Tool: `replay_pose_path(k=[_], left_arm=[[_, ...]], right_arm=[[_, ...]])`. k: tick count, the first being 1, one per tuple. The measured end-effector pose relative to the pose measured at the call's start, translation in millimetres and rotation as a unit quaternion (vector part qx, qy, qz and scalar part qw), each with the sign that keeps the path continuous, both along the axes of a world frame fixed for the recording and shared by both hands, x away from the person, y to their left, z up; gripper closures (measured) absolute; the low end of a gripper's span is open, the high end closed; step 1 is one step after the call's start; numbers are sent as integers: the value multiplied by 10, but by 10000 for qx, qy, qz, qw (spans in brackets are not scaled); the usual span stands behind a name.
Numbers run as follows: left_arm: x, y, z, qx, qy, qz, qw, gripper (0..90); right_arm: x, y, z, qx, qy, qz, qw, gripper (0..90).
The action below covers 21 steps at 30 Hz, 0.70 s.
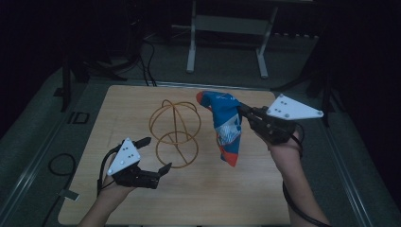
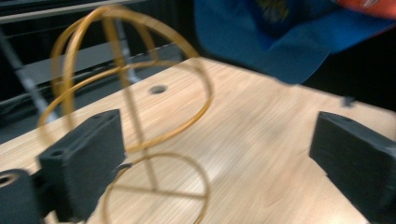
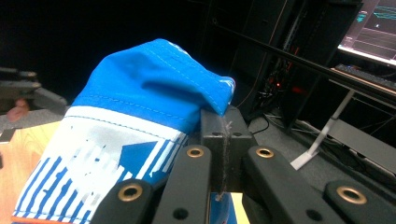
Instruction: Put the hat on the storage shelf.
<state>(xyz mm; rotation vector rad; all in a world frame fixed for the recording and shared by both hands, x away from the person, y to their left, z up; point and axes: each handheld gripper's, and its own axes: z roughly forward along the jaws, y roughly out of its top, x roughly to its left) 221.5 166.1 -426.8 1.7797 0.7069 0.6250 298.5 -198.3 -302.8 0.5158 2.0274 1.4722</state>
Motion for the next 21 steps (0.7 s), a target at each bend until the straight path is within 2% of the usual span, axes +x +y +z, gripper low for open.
replay_pose_path(k=[7,9,14,17,20,21], left_arm=[[-122,173,-345,-35,-67,516,9986,22],[-153,206,-461,18,-90,665,9977,22],[-192,245,-717,61,-11,800,9968,22],[-201,266,-819,50,-62,944,9955,23],[-194,287,-891,59,-13,955,9954,23],[-195,300,-908,-2,-13,972,9953,23]], right_arm=[[215,258,62,53,158,80,9998,900],[262,353,84,30,170,121,9998,900],[358,643,110,-57,235,263,9994,900],[404,846,116,-135,268,378,9988,900],[454,1056,116,-239,307,485,9981,900],[467,1121,113,-272,323,529,9977,900]])
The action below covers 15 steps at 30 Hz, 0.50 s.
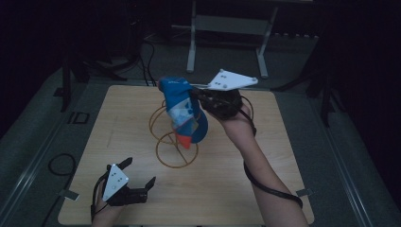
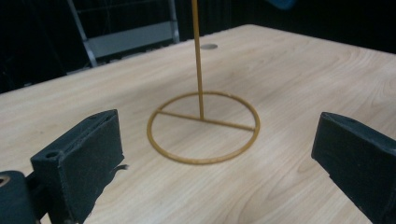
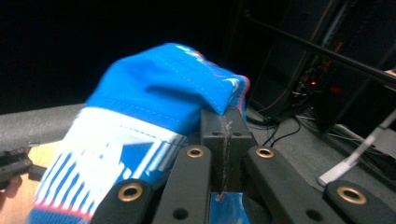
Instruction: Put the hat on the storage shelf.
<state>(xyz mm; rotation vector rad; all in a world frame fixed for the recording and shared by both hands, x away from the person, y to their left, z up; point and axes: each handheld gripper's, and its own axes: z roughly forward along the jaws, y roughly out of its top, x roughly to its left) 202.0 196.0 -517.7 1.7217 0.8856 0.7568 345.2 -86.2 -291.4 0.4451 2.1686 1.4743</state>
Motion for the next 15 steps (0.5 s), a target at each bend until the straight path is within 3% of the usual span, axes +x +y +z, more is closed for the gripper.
replay_pose_path(k=[7,9,15], left_arm=[[8,95,-52,-201,59,122,9997,25],[11,108,-56,-248,74,132,9996,25],[2,88,-87,-178,91,76,9998,25]], right_arm=[[115,395,-88,-202,147,300,9992,900],[157,489,-115,-207,296,408,9985,900],[210,670,-202,-301,411,525,9973,900]])
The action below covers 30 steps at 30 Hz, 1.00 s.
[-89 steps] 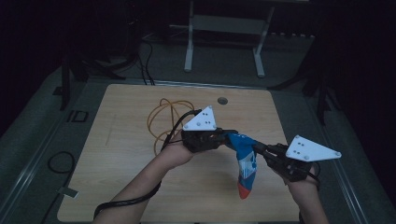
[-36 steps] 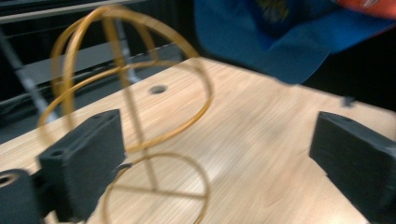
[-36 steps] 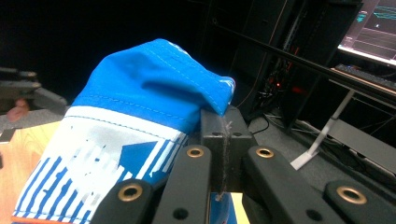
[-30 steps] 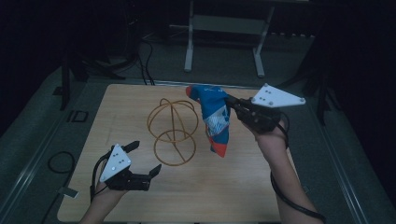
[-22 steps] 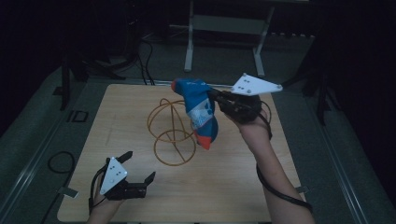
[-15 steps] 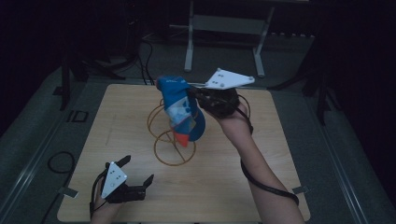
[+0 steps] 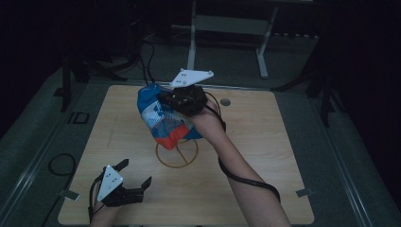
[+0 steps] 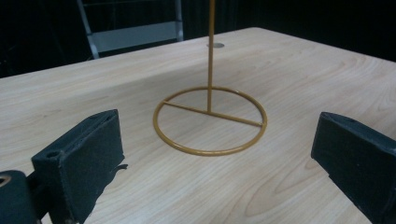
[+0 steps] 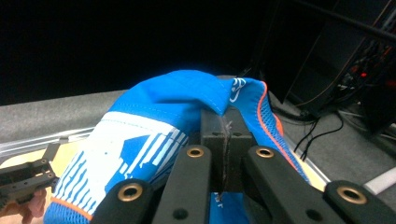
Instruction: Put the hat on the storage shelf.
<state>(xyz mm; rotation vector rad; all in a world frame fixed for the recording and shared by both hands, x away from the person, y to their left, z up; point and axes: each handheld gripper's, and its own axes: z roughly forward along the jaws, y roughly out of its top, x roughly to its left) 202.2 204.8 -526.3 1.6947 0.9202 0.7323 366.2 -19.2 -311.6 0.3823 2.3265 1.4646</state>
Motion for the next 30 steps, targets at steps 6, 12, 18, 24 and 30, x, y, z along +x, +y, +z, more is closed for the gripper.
replay_pose_path(k=[6,12,18,24,30], left_arm=[[7,2,-4,-20,46,-21,10000,25],[20,-16,-16,9,78,-42,10000,25],[27,-18,-27,-5,96,-49,9999,25],[30,-18,-26,-8,102,-62,9999,25],[36,-26,-37,5,137,-97,9999,25]], right_arm=[[75,-26,-142,-236,142,-104,9996,900],[111,-103,-232,-256,250,-139,9993,898],[123,-240,-261,-177,291,-227,9992,892],[147,-315,-280,-96,400,-198,9990,810],[170,-348,-288,-17,459,-234,9987,749]])
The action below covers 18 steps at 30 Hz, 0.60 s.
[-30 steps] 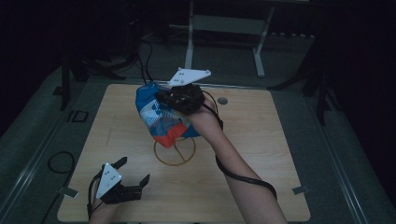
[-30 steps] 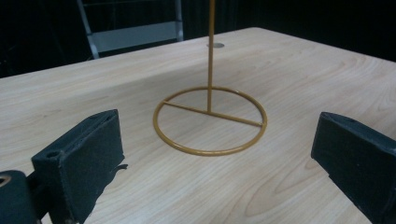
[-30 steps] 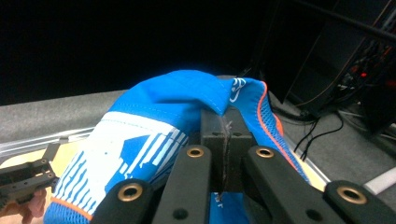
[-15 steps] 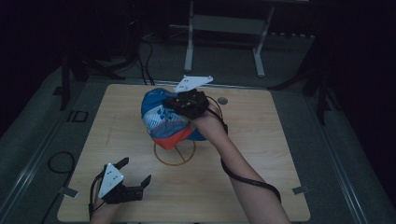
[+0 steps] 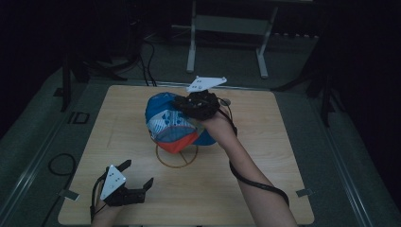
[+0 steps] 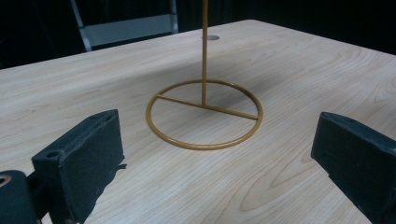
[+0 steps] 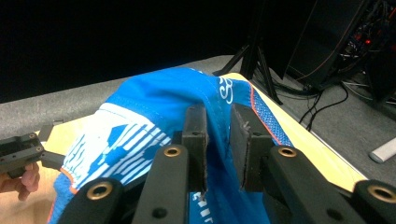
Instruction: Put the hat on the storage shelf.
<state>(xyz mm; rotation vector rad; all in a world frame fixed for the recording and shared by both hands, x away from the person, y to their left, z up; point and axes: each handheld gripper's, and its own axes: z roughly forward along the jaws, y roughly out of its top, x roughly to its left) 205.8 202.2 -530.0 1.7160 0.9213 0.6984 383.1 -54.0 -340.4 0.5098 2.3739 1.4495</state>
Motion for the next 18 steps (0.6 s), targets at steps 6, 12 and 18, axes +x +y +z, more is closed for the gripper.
replay_pose_path(k=[6,12,18], left_arm=[[6,-3,-7,-2,6,-2,10000,26],[17,-15,-13,15,29,-17,10000,26],[26,-20,-14,-17,29,-36,10000,26]], right_arm=[[1,-96,-33,52,62,-51,10000,706],[32,-179,-131,-18,148,-138,9998,688],[63,-244,-197,-5,234,-195,9995,687]])
